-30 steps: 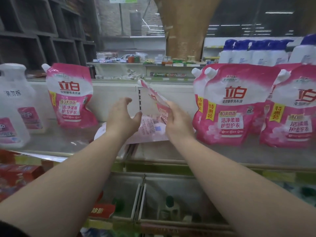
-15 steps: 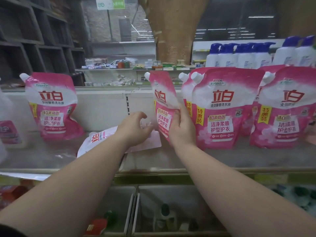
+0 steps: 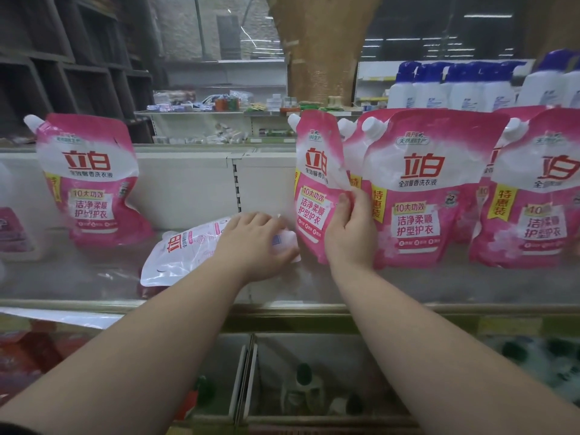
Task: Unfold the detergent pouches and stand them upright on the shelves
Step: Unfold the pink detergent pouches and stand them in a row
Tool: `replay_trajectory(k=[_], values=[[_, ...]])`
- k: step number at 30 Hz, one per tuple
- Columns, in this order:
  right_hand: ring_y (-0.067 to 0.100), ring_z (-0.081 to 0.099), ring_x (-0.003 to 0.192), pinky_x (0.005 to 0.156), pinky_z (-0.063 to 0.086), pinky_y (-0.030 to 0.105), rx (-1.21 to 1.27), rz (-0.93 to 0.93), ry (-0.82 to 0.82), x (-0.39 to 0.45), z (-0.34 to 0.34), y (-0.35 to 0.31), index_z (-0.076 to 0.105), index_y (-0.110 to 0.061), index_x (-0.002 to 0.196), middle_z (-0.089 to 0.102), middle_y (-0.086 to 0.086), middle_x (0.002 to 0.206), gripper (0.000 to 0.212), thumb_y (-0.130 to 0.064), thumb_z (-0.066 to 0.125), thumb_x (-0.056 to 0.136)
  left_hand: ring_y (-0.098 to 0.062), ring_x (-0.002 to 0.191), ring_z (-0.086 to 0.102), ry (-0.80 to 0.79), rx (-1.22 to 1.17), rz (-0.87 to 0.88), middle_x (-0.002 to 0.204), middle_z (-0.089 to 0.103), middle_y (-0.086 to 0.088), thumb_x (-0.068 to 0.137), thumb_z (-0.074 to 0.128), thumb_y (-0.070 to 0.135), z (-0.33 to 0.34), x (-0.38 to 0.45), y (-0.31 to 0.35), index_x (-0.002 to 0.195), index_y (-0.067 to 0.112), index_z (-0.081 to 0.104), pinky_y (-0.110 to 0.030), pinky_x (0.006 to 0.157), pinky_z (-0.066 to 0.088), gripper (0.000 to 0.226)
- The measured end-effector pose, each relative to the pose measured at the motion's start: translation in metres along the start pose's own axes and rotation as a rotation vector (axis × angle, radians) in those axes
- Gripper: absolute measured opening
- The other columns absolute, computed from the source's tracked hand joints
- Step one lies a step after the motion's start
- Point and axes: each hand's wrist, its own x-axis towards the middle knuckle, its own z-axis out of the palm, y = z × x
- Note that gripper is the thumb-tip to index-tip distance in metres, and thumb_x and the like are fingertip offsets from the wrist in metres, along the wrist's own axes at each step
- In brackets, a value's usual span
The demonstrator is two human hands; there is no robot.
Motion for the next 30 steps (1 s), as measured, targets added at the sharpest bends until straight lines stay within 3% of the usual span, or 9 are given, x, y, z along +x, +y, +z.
replay_trajectory(k=[10,14,20,24,30], values=[[0.01,0.067,0.09,0.06,0.049,0.021,-0.016,0.01,-0.019,-0.002,-0.001,0.001,0.051,-0.032,0.111,0.066,-0.013,0.099,0.017,-0.047,0.045,0.11,-0.026,0.14,0.045,-0.072,0.058,-0.125,0.147,0.056,0.001,0.085,0.033,0.066,-0.002,0.004,0.018,0.14,0.031,0.053,-0.049,0.121,0.026,0.068],[0.0,0.061,0.081,0.058,0.045,0.019,-0.024,0.014,-0.024,-0.004,-0.004,-0.001,0.052,-0.031,0.109,0.062,-0.019,0.091,0.018,-0.048,0.046,0.11,-0.025,0.134,0.049,-0.028,0.112,-0.106,0.14,0.059,0.002,0.084,0.032,0.067,0.0,-0.001,0.018,0.134,0.03,0.055,-0.047,0.117,0.03,0.067],[-0.002,0.061,0.076,0.062,0.06,0.031,-0.071,0.01,-0.023,-0.005,-0.002,0.0,0.055,-0.029,0.103,0.064,-0.018,0.085,0.027,-0.055,0.05,0.106,-0.023,0.128,0.051,0.005,0.142,-0.079,0.134,0.06,0.005,0.087,0.032,0.069,0.001,-0.007,0.016,0.132,0.031,0.056,-0.044,0.116,0.03,0.064],[-0.003,0.057,0.076,0.06,0.05,0.022,-0.055,0.022,-0.059,-0.004,-0.004,0.0,0.055,-0.032,0.103,0.061,-0.022,0.084,0.018,-0.049,0.049,0.108,-0.024,0.128,0.051,-0.014,0.135,-0.086,0.134,0.06,0.003,0.088,0.032,0.068,-0.002,-0.007,0.016,0.131,0.029,0.057,-0.045,0.117,0.03,0.062],[-0.01,0.055,0.08,0.062,0.047,0.018,0.013,0.047,-0.101,-0.004,-0.007,-0.002,0.057,-0.035,0.107,0.061,-0.026,0.088,0.012,-0.045,0.049,0.109,-0.026,0.13,0.053,-0.112,-0.084,-0.231,0.135,0.063,0.002,0.09,0.034,0.073,-0.024,0.007,0.021,0.131,0.033,0.063,-0.046,0.112,0.035,0.065]])
